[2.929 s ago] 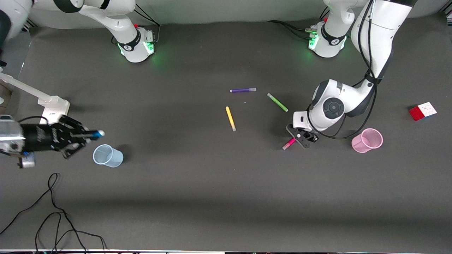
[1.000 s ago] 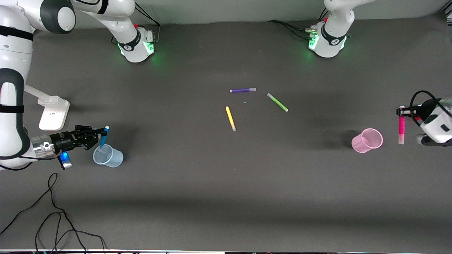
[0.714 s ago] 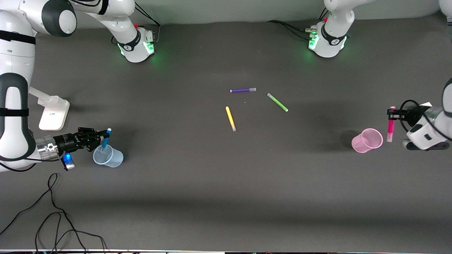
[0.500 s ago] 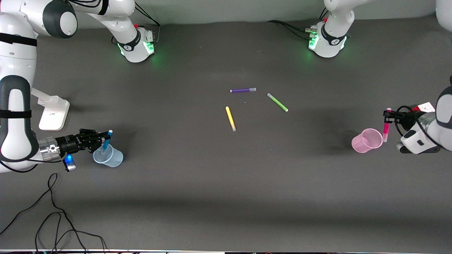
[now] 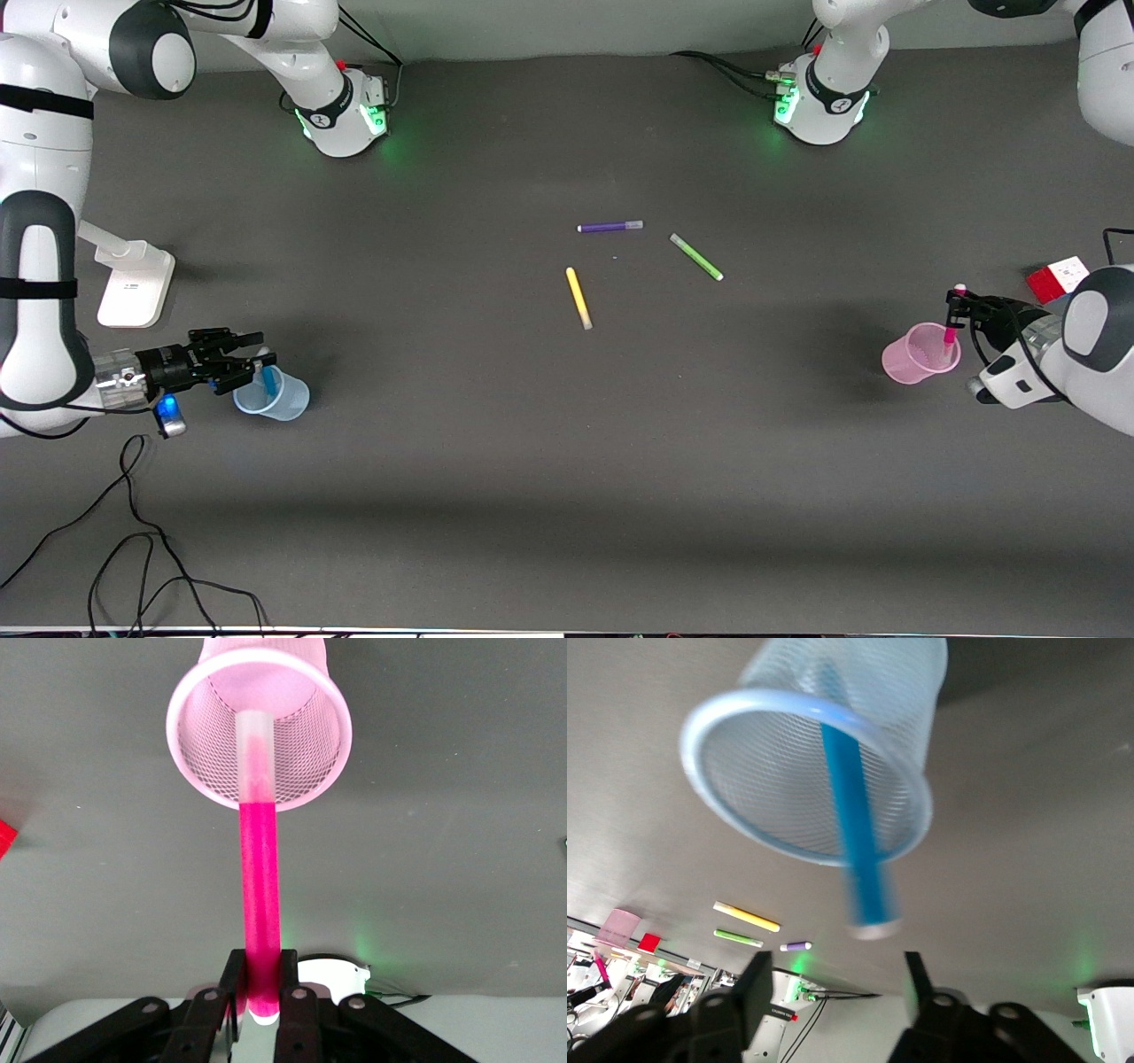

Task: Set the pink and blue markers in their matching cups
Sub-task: 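Lower the blue marker into the blue cup while the left gripper lowers the pink marker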

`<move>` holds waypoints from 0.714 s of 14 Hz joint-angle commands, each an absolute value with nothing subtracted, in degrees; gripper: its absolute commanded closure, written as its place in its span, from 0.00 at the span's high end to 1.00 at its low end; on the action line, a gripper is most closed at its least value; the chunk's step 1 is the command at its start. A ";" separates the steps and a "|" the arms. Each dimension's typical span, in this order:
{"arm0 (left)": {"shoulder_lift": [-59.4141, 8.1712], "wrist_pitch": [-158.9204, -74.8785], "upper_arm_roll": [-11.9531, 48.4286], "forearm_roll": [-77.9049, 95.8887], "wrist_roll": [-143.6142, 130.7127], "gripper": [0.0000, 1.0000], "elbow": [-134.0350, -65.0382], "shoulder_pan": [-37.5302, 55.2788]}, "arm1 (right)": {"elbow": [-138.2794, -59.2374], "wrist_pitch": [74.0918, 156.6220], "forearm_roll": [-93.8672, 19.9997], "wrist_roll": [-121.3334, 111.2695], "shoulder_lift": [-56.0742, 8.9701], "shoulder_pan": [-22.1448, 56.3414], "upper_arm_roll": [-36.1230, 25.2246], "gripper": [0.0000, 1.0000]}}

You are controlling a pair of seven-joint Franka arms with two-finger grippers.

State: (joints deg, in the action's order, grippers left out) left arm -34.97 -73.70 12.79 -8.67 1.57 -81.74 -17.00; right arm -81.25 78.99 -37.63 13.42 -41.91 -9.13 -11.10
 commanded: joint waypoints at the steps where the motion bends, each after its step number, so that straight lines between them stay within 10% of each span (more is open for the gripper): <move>1: -37.26 -71.63 12.57 -10.19 0.53 0.00 -79.37 -16.17 | -78.23 78.57 -37.27 15.72 -41.22 -8.70 -11.16 0.99; 9: -40.43 -72.86 12.57 -10.63 -1.32 0.00 -79.28 -16.00 | -77.34 81.10 -24.28 18.28 -28.32 -3.18 -10.81 1.00; 10: -40.69 -72.86 12.57 -10.90 -1.32 0.21 -78.41 -16.00 | -78.04 83.12 -22.26 18.11 -25.78 -2.29 -10.81 1.00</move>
State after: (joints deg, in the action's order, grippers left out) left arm -39.56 -73.80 12.80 -9.91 -0.10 -81.12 -16.73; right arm -75.94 79.84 -26.80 16.91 -31.60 -4.96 -10.78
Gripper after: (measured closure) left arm 0.811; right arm 0.000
